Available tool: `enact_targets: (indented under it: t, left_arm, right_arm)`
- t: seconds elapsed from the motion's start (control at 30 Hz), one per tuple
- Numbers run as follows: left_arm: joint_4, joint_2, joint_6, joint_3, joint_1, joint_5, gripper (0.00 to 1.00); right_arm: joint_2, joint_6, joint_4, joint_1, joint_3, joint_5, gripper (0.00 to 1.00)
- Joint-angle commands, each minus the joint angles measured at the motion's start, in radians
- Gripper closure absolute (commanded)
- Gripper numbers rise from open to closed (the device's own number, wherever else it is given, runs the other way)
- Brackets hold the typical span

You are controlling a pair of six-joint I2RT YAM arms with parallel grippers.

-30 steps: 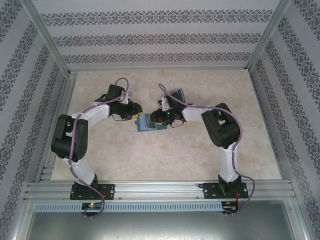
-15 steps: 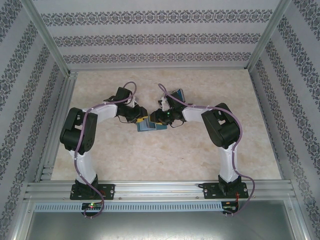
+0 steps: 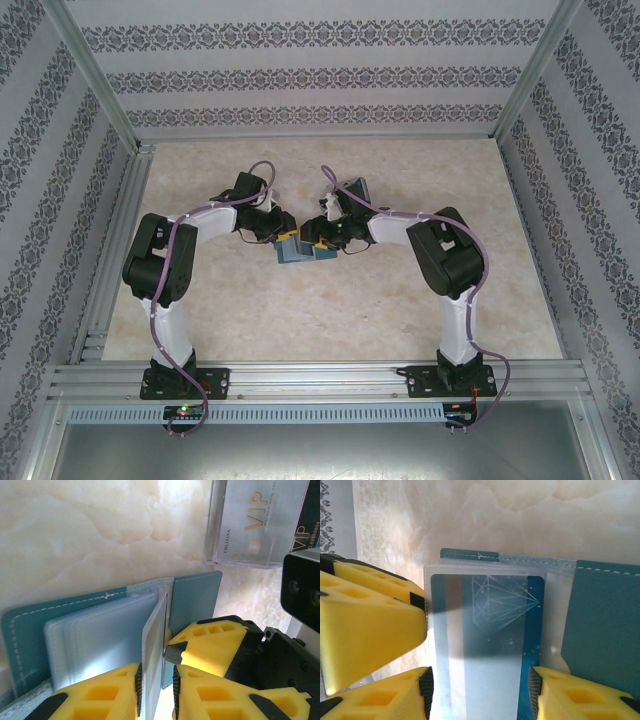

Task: Put the credit cards into the card holder
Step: Flip the card slot at the card holder.

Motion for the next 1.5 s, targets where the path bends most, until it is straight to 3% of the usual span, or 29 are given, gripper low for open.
enact_targets:
  t: [0.0,0.2,0.43,0.63,0.93,1.27,1.47]
  left_arm:
    - [0.017,0.009,-0.001,0.023,-0.008,0.010,0.75]
    - [0.017,0.006,-0.001,0.022,-0.008,0.013,0.75]
    - [0.014,0.002,-0.011,0.045,-0.022,0.025,0.75]
    - [0.003,0.015,-0.021,0.099,-0.056,0.027,0.74]
    - [0.008,0.100,-0.046,0.188,-0.146,0.031,0.74]
    - [0.027,0.132,-0.058,0.215,-0.152,0.033,0.74]
    - [0.044,0.183,-0.073,0.246,-0.161,0.053,0.74]
  right_arm:
    - [-0.079,-0.021,-0.037,-0.011,-0.011,0.020,0.44]
    - [-0.137,-0.018,-0.034,-0.049,-0.064,0.086,0.45]
    - [-0.117,-0.092,-0.137,-0.064,-0.097,0.242,0.62]
    - [-0.063,-0.087,-0.117,-0.044,-0.102,0.223,0.74]
    - [-0.094,-0.055,-0.070,-0.055,-0.124,0.181,0.74]
    - [-0.374,-0.110,-0.156,-0.192,-0.219,0.275,0.69]
    - [-0.436,-0.147,-0.199,-0.293,-0.206,0.273,0.64]
